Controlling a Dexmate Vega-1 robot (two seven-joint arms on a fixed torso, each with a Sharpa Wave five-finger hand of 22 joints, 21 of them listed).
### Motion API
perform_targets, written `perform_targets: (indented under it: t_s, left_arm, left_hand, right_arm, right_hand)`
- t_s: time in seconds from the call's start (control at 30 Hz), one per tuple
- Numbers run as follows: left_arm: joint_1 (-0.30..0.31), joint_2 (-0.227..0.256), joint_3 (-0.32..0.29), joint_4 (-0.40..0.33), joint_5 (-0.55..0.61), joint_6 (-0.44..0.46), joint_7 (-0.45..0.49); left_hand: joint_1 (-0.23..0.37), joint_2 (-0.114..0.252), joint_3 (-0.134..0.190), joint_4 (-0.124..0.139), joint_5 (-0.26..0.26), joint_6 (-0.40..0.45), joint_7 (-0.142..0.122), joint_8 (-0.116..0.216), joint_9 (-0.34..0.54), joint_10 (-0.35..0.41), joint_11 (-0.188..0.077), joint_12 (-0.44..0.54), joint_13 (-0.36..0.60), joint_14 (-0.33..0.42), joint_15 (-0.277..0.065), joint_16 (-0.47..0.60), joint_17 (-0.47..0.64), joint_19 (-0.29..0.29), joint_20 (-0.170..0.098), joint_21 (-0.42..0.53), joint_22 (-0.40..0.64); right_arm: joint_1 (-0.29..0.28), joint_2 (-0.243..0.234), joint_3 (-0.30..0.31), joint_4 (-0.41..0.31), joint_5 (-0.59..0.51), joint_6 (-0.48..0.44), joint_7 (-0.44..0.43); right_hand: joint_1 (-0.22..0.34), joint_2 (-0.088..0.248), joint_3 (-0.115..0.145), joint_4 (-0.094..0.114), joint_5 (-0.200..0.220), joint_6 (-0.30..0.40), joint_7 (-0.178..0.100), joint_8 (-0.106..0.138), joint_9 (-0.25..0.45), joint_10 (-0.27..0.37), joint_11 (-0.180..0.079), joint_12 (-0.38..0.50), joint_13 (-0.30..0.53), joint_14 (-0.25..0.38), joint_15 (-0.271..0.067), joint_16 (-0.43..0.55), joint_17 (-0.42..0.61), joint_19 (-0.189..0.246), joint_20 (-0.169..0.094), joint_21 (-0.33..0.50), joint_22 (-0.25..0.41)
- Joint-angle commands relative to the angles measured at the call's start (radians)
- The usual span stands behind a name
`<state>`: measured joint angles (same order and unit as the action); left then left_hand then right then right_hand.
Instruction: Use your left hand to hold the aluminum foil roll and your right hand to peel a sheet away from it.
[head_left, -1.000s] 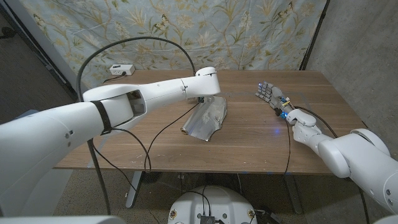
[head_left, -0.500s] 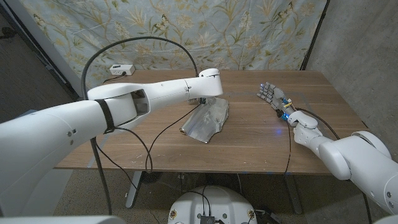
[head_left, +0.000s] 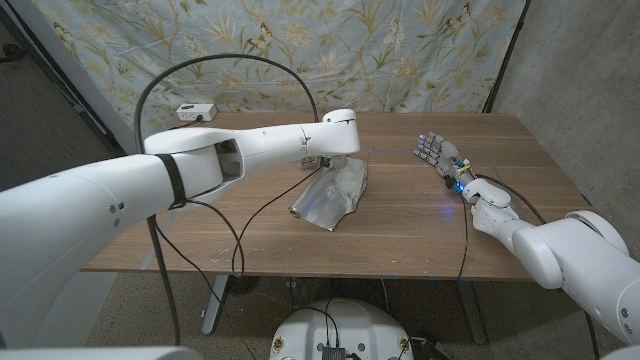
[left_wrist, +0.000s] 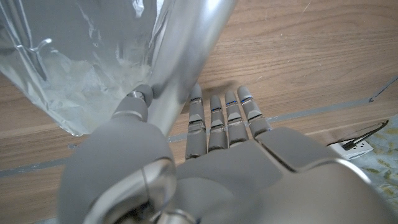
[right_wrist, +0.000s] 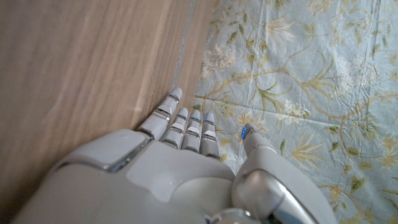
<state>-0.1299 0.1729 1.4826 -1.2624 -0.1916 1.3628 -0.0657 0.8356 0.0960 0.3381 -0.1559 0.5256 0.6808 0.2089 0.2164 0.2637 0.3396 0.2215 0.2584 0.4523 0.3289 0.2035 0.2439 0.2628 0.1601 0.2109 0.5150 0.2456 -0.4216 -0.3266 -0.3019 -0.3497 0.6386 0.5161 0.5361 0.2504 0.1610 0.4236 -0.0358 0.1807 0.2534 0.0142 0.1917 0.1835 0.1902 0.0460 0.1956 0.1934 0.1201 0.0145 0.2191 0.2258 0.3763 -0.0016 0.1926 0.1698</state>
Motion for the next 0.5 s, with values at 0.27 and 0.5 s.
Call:
perform_targets:
  t_s: [0.27,0.5]
  left_arm:
    - [-0.078,-0.075,0.120,0.119,-0.010,-0.042,-0.138]
    - [-0.071,-0.102,0.133,0.151,0.022,-0.041,-0.131]
  left_hand:
    - [0.001,-0.003,-0.027,0.010,-0.007,-0.056,0.002,-0.021,-0.018,-0.017,-0.001,-0.012,0.010,-0.035,0.012,0.004,0.015,-0.025,0.003,0.008,-0.004]
    - [0.025,0.009,0.018,0.002,0.023,0.061,0.001,0.018,0.000,0.043,-0.002,0.010,0.029,0.028,-0.003,0.014,0.003,0.008,0.004,0.050,-0.010]
  right_arm:
    - [-0.015,0.008,0.036,0.004,0.000,-0.015,0.001]
    - [-0.018,0.005,0.046,0.005,-0.001,-0.023,-0.002]
  right_hand:
    - [0.012,0.000,0.000,-0.008,-0.003,0.003,-0.006,0.002,0.005,0.001,0.003,0.004,0.003,0.008,0.006,0.005,0.002,0.005,0.006,0.004,0.003]
    - [0.013,0.001,0.000,-0.009,-0.004,0.004,-0.007,0.003,0.005,0.001,0.002,0.004,0.003,0.009,0.007,0.006,0.002,0.005,0.009,0.004,0.003]
